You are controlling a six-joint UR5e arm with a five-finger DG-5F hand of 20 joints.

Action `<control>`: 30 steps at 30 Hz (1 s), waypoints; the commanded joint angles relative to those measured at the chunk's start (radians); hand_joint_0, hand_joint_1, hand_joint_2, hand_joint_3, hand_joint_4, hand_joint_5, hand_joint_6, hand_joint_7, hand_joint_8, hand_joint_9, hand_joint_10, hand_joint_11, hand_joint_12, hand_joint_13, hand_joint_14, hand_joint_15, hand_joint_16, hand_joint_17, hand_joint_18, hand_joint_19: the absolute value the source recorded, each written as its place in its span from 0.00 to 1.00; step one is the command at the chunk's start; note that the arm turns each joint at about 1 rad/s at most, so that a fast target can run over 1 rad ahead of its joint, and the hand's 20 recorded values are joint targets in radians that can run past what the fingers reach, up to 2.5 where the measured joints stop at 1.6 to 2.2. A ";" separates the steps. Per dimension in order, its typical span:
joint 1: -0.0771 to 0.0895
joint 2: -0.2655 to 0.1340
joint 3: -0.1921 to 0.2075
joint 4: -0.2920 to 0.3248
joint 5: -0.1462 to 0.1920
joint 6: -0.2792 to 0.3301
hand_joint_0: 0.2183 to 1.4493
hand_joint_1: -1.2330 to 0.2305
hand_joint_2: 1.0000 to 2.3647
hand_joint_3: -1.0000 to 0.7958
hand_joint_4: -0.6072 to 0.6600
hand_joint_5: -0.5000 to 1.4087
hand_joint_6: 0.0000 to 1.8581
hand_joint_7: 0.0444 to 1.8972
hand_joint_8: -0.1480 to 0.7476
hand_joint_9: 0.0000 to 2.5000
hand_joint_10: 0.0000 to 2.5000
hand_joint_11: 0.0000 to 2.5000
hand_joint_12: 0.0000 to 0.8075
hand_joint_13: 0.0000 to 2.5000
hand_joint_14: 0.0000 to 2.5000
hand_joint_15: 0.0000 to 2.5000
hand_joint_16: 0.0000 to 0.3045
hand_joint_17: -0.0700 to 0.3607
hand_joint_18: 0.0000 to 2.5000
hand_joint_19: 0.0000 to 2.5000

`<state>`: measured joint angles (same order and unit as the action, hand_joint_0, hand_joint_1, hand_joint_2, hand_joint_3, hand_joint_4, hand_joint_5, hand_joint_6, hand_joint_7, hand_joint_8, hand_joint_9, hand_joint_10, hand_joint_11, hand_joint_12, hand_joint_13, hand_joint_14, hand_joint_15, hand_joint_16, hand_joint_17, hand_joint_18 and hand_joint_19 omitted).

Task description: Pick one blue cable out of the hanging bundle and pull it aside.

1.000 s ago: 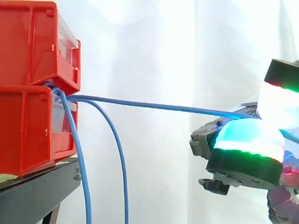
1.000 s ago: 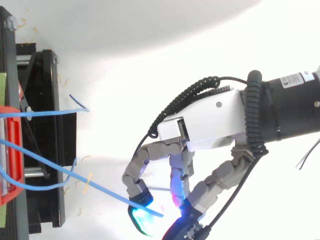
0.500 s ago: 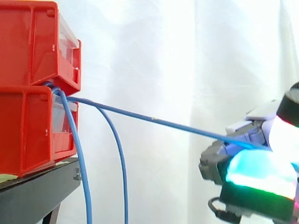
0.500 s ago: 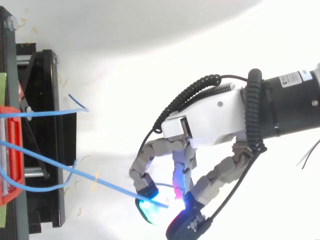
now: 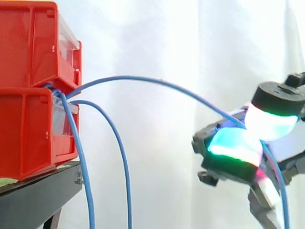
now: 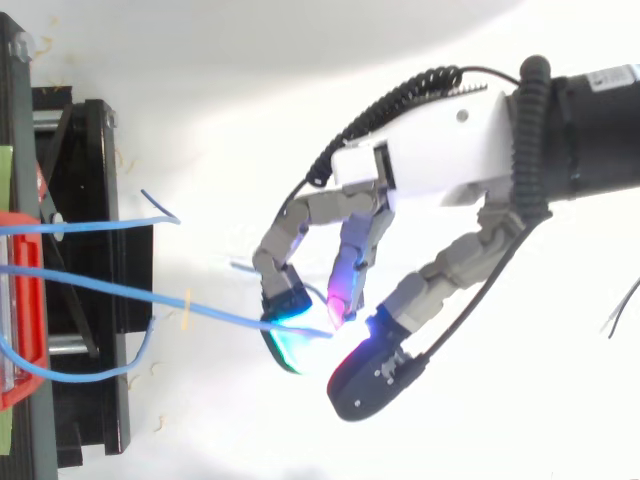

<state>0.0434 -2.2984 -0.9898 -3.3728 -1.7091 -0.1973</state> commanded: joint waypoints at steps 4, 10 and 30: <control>-0.003 0.016 -0.001 -0.003 0.105 0.004 0.32 0.27 0.00 0.43 0.40 0.27 0.46 0.56 0.38 0.41 0.00 0.04 0.51 0.33 0.01 0.21 0.20 0.49 0.23 0.24; 0.003 0.014 -0.003 -0.011 0.177 0.002 0.32 0.27 0.00 0.43 0.40 0.27 0.46 0.55 0.38 0.41 0.00 0.05 0.51 0.33 0.01 0.21 0.20 0.49 0.23 0.25; 0.023 0.014 -0.105 0.026 0.200 0.088 0.32 0.28 0.00 0.42 0.40 0.26 0.46 0.55 0.39 0.41 0.00 0.04 0.51 0.33 0.01 0.21 0.21 0.49 0.23 0.25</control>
<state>0.0646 -2.2837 -1.0916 -3.3511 -1.5089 -0.1112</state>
